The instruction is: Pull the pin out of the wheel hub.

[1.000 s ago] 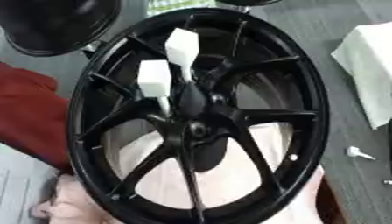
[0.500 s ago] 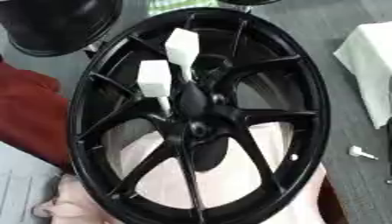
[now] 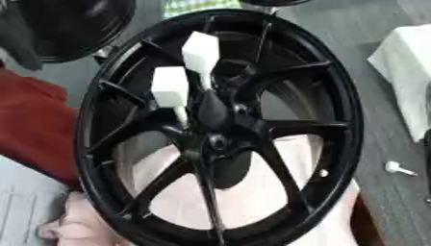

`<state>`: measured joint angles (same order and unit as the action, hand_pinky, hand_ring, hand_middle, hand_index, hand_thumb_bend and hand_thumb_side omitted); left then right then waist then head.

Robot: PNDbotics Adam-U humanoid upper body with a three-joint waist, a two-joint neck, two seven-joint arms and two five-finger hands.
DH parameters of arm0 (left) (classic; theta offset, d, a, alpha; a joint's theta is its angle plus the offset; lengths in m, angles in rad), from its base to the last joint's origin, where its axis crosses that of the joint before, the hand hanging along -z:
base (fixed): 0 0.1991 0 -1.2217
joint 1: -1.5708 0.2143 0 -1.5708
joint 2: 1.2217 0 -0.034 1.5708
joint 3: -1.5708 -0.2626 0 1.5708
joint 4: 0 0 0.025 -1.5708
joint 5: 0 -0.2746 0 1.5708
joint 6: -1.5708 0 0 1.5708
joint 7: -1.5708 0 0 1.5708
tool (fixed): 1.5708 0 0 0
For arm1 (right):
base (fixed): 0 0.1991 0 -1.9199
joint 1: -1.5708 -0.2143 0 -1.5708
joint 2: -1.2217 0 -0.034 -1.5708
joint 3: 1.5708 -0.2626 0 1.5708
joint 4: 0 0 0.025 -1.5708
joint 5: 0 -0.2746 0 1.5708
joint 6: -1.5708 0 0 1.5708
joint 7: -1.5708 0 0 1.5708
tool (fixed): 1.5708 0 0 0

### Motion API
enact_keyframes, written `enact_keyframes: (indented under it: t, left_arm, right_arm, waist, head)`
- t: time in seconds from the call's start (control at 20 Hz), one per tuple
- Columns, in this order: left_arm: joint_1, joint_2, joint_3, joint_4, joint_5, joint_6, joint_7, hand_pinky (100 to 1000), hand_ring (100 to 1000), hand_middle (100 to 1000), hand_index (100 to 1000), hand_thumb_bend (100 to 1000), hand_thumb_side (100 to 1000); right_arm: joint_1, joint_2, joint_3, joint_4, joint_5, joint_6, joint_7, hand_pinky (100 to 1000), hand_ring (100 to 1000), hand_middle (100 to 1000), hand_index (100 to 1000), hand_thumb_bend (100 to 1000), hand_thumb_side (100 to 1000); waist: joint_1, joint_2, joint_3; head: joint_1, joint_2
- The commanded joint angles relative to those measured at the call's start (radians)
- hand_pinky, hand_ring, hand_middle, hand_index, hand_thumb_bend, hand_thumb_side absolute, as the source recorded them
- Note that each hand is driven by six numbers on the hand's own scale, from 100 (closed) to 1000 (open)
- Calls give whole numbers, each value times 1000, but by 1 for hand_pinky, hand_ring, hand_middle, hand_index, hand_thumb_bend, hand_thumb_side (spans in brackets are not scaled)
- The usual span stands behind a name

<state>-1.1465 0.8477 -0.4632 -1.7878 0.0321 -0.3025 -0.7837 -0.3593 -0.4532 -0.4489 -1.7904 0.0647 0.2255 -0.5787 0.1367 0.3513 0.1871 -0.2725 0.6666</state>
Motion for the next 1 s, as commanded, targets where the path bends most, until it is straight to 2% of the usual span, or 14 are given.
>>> enact_keyframes:
  t: [0.05, 0.25, 0.4, 0.6, 0.7, 0.85, 1.0]
  left_arm:
    - [-51, -32, -18, 40, -11, 8, -27, 739, 684, 610, 766, 100, 536]
    - [-96, -87, -41, 91, -18, 23, -45, 739, 684, 609, 767, 100, 551]
    - [-104, -97, -45, 104, -22, 22, -48, 739, 683, 610, 772, 100, 558]
    - [-136, -161, -76, 180, -66, 69, -40, 746, 705, 630, 820, 100, 701]
    - [-148, -193, -99, 226, -83, 103, -49, 768, 746, 681, 851, 100, 834]
    - [-163, -218, -115, 245, -110, 155, -66, 790, 768, 693, 853, 100, 910]
    - [-170, -229, -114, 240, -141, 174, -79, 809, 782, 709, 862, 100, 955]
  right_arm:
    - [-6, -26, 3, -13, 2, -3, 11, 856, 1000, 819, 839, 100, 567]
    - [-7, -23, 6, -10, 2, -3, 19, 858, 1000, 820, 840, 100, 566]
    - [-8, -23, 6, -10, 2, -2, 20, 858, 1000, 820, 840, 100, 566]
    - [-14, -18, 15, -7, -1, 1, 28, 860, 1000, 820, 841, 100, 567]
    - [-18, -17, 20, -6, -3, 1, 33, 860, 1000, 820, 841, 100, 567]
    - [-22, -15, 26, -3, -4, 2, 39, 861, 1000, 819, 841, 100, 568]
    - [-26, -14, 32, -2, -5, 2, 45, 861, 1000, 818, 841, 100, 568]
  waist:
    - [4, -44, 0]
    - [3, -45, -3]
    - [2, -46, -4]
    - [4, -50, -13]
    - [5, -52, -18]
    - [8, -53, -23]
    - [10, -54, -26]
  head:
    - [11, -6]
    - [21, -8]
    - [22, -9]
    - [34, -5]
    - [37, -2]
    - [42, 1]
    - [45, 3]
